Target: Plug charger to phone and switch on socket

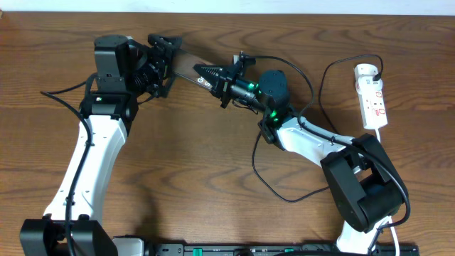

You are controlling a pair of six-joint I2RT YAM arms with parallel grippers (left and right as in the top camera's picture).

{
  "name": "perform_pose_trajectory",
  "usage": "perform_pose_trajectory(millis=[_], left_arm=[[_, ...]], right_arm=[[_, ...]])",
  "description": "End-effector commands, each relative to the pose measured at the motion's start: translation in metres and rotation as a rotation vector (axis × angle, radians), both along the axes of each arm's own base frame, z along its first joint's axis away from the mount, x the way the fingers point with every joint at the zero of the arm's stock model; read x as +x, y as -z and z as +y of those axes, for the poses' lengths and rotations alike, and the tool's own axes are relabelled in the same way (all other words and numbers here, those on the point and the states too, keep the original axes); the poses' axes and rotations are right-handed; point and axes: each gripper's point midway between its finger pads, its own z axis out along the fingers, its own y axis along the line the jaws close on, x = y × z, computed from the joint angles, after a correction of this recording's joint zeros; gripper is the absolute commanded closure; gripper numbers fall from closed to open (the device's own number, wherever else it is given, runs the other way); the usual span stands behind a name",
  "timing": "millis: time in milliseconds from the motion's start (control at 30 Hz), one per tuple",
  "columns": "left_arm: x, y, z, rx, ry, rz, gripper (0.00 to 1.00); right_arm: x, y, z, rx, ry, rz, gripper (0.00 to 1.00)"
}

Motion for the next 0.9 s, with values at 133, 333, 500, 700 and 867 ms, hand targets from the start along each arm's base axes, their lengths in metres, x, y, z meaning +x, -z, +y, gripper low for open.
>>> perform_pose_trajectory(millis=[133,333,500,700,867], left_arm=[[0.009,-0.015,0.001,0.034,0.011,-0.075,0.13],[0.010,-0.017,0.000,0.046,0.027,-0.096,0.15],[0.011,-0.023,-0.002,0.058,0.046,-0.134,0.16],[0.012,-0.027,-0.005,0.057,0.063,-0.154,0.19],[0.010,-0.027,-0.007,0.069,0.089,-0.169,0.27]], right_arm=[[0.002,-0.016,0.000,0.038,0.013,-0.020,0.99],[0.002,-0.016,0.000,0.050,0.010,-0.001,0.99],[0.003,-0.017,-0.001,0.064,0.019,0.024,0.99],[0.005,-0.017,-0.002,0.065,0.029,0.024,0.99],[0.005,-0.017,-0.002,0.065,0.029,0.024,0.99]])
